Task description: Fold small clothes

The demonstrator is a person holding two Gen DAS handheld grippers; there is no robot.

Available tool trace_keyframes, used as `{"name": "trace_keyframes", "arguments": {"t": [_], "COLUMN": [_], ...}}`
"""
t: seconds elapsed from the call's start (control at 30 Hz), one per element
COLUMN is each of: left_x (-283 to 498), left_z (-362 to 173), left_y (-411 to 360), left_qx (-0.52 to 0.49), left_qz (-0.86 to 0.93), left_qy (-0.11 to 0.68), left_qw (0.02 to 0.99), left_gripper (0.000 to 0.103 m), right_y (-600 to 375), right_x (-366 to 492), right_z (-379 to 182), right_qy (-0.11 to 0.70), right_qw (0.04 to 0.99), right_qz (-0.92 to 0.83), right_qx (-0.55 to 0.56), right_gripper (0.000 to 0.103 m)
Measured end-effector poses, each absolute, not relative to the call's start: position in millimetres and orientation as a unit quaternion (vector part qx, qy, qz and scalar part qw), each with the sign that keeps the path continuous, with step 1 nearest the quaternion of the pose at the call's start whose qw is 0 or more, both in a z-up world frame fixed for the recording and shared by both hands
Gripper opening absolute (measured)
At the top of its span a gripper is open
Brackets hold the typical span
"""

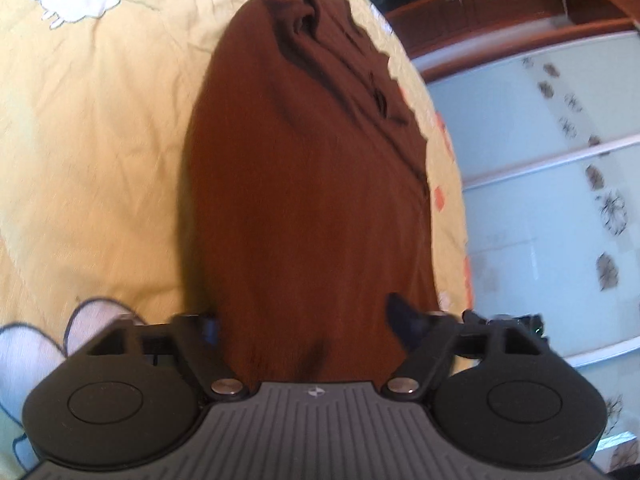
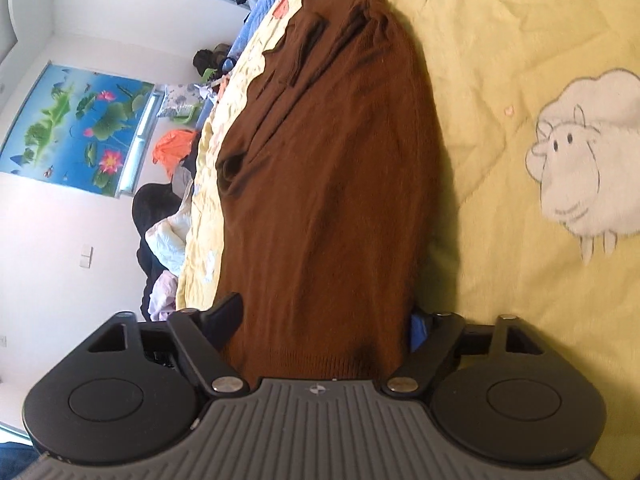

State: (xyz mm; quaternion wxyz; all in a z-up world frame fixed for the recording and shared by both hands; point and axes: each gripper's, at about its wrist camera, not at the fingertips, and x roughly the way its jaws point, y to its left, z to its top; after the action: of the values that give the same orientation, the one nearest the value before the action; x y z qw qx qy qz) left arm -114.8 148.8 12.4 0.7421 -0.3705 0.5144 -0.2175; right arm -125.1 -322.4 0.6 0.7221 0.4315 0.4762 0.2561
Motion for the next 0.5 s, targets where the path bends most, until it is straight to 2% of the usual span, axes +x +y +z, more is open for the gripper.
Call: {"name": "trace_keyframes", "arguments": {"t": [0.03, 0.07, 0.1, 0.17, 0.3, 0.5], "left_x": [-114, -113, -112, -111, -110, -113], "left_z": [11, 8, 6, 4, 5, 13], "left_y": [147, 145, 146, 148, 146, 148], "left_qx": [-0.357, -0.342, -0.344, -0.355, -0.350, -0.345], "left_qz": [-0.211, -0.203, -0.201, -0.197, -0.196, -0.209], "left_qy": [0.526, 0.540, 0.542, 0.545, 0.548, 0.540], "left_qw": [0.743, 0.742, 0.740, 0.733, 0.734, 0.739], "left_gripper": [0.027, 0.016, 0.010, 0.009, 0.006, 0.005], "right_y": [-322, -321, -320, -319, -318, -328], "right_x": [-127, -128, -127, -127, -128, -137], "right_z": [0, -1, -3, -7, -11, 4], "right_qy": [0.479, 0.483, 0.490, 0.502, 0.509, 0.481], "right_qw": [0.721, 0.722, 0.720, 0.717, 0.715, 0.711], "right_qz": [0.256, 0.254, 0.253, 0.248, 0.243, 0.265], "right_qx": [0.431, 0.426, 0.421, 0.416, 0.414, 0.438], "right_gripper": [0.074, 0.063, 0.050, 0.034, 0.019, 0.015]}}
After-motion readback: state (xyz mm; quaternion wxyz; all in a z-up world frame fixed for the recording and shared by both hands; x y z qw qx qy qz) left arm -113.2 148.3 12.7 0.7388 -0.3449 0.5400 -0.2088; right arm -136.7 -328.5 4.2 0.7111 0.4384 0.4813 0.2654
